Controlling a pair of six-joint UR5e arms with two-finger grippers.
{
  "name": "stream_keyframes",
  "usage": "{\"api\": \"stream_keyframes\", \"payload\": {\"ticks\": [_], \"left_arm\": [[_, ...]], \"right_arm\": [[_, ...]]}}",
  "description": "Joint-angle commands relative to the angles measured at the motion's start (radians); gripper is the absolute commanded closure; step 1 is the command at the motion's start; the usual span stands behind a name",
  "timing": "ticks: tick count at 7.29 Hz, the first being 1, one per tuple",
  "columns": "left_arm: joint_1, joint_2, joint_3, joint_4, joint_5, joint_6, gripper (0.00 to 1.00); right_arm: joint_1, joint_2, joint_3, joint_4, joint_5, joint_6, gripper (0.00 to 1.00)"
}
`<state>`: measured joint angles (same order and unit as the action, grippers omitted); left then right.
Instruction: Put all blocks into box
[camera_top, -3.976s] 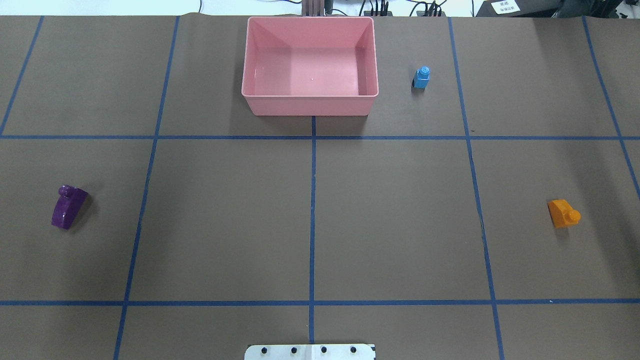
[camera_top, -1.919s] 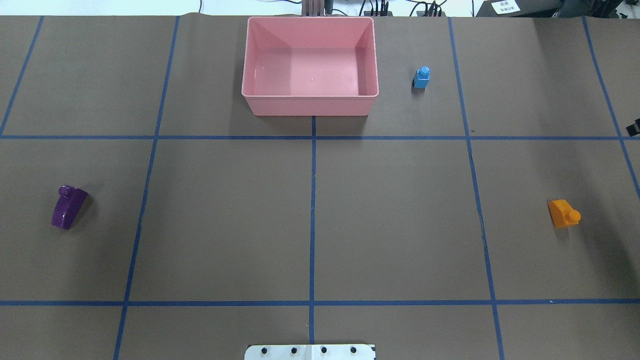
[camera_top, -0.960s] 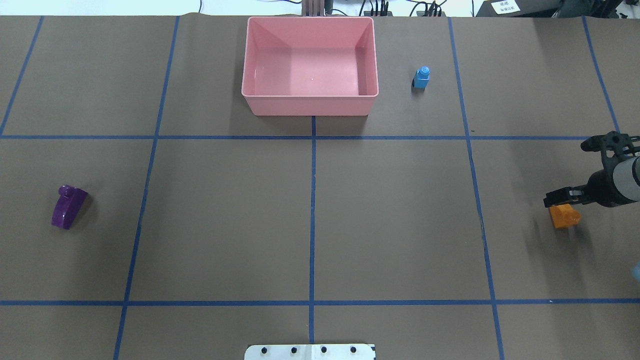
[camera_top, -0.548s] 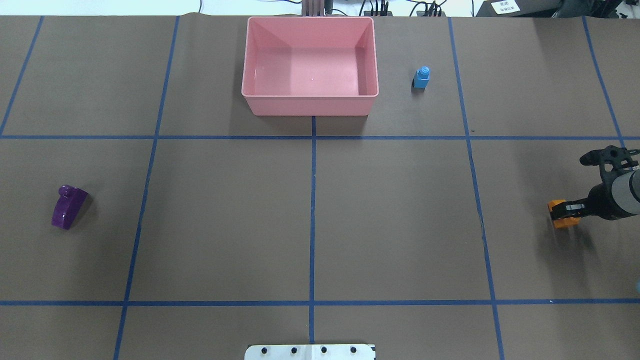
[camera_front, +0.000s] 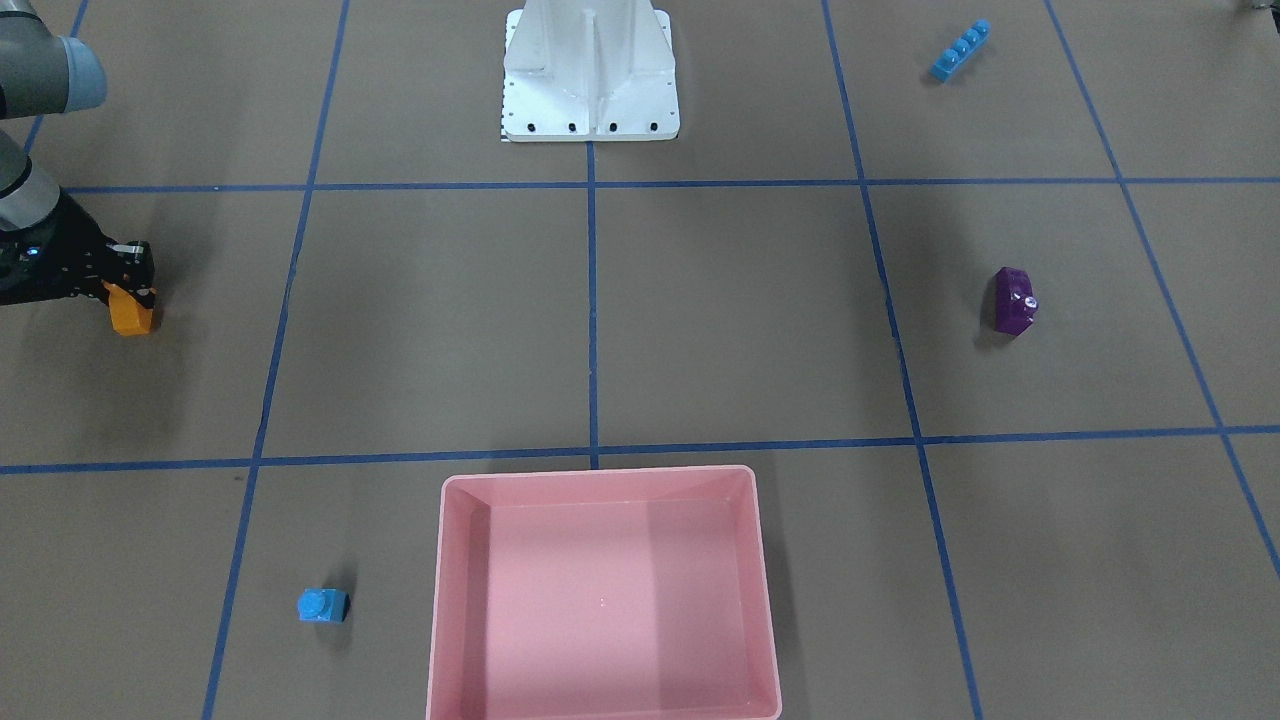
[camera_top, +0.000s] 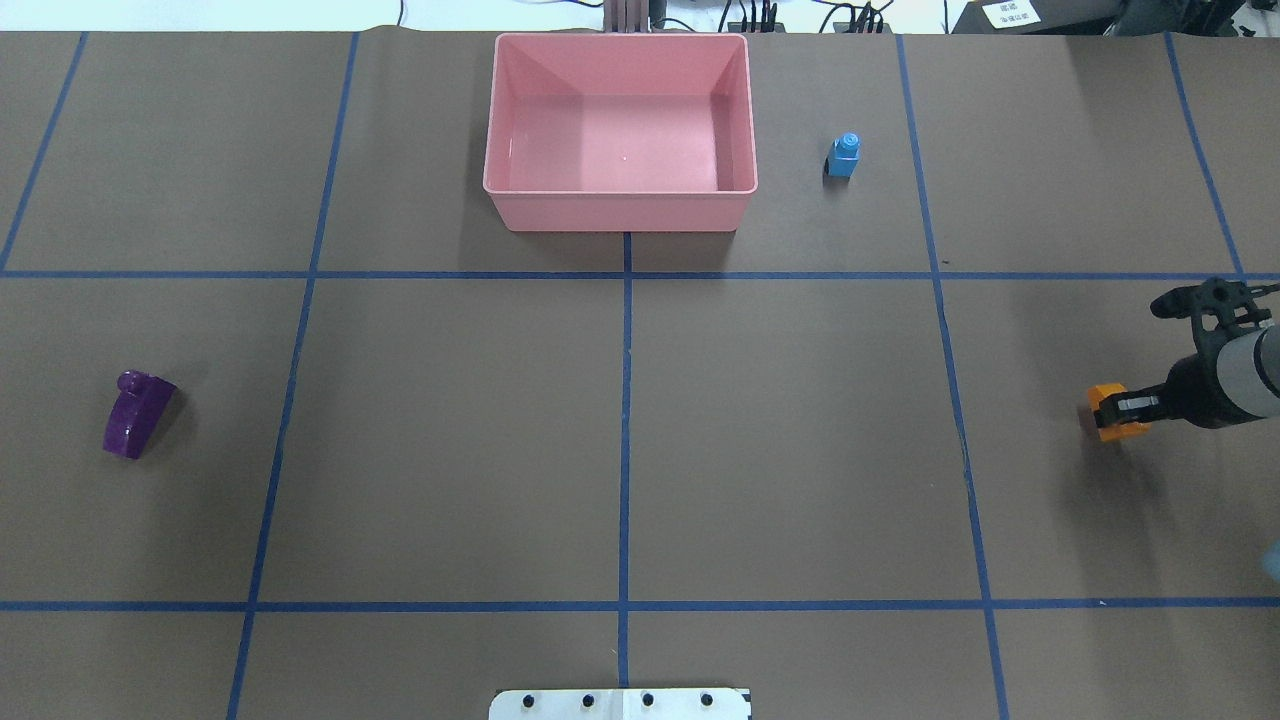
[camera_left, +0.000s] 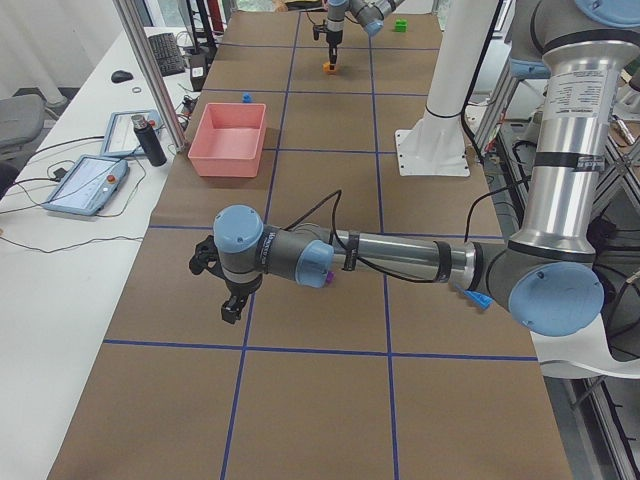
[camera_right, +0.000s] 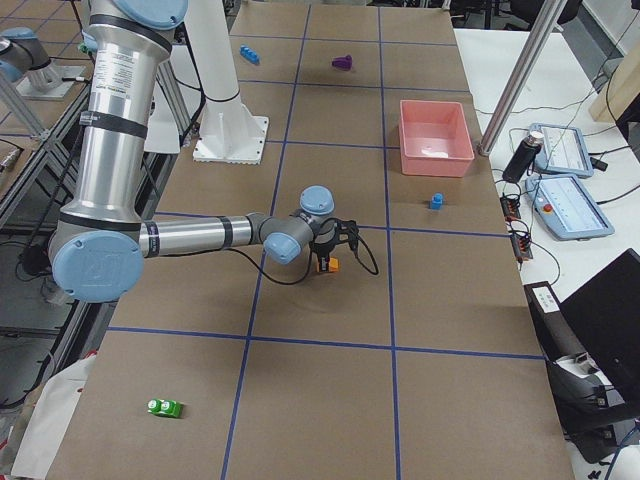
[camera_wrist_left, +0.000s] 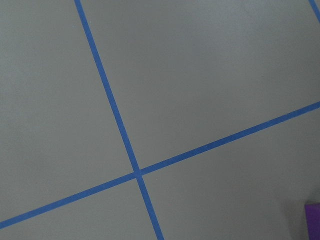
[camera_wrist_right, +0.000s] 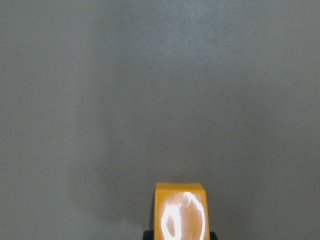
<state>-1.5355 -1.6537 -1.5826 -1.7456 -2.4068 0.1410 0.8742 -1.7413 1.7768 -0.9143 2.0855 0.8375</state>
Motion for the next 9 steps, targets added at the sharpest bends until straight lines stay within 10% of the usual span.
{"api": "stream_keyframes", "payload": {"ticks": [1, 4, 9], "left_arm": [[0.000, 0.000, 0.001, 0.000, -0.001, 0.000, 0.00], [0.009, 0.000, 0.001, 0.000, -0.002, 0.000, 0.00], [0.035, 0.000, 0.009, -0.002, 0.000, 0.000, 0.00]], "right_arm": [[0.110, 0.197, 0.010, -0.132, 0.046, 0.003, 1.00], [0.129, 0.670, -0.139, -0.484, 0.042, 0.057, 1.00], [0.051, 1.279, -0.821, -0.482, -0.060, 0.117, 1.00]]}}
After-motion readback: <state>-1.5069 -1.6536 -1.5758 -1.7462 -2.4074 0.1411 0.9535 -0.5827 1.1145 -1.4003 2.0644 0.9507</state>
